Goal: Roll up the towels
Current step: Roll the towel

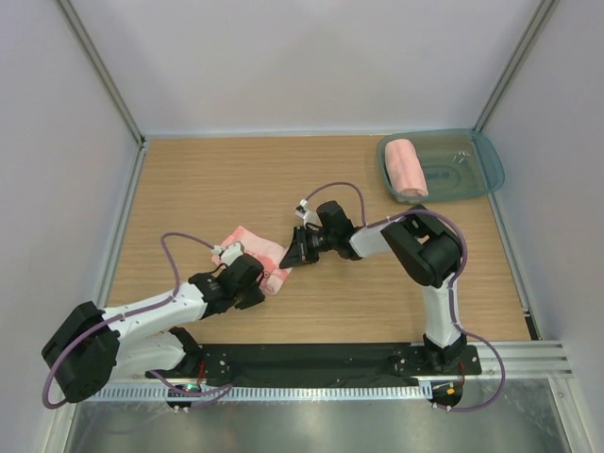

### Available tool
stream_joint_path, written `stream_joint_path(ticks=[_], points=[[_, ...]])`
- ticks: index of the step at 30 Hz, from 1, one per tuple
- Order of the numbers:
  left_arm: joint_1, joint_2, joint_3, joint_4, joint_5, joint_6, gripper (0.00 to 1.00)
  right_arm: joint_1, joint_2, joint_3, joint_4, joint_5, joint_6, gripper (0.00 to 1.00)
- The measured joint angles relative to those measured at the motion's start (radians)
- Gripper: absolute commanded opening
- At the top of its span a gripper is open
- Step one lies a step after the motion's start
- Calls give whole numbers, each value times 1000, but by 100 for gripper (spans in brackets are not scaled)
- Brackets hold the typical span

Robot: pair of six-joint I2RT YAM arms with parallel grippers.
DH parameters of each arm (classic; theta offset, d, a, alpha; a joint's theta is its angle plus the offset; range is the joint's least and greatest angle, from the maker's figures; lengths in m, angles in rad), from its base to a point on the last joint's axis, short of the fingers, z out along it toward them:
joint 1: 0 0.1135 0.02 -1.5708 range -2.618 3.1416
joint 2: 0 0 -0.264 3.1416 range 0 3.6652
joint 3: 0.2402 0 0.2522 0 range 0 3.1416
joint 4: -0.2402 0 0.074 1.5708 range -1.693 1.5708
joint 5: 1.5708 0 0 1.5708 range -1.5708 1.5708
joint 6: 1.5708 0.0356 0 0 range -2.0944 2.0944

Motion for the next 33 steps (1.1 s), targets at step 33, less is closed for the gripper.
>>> stream_joint_path(ticks=[33], points=[[-294, 355, 361, -111, -321, 435, 34, -1, 2, 23, -41, 5, -19, 10]])
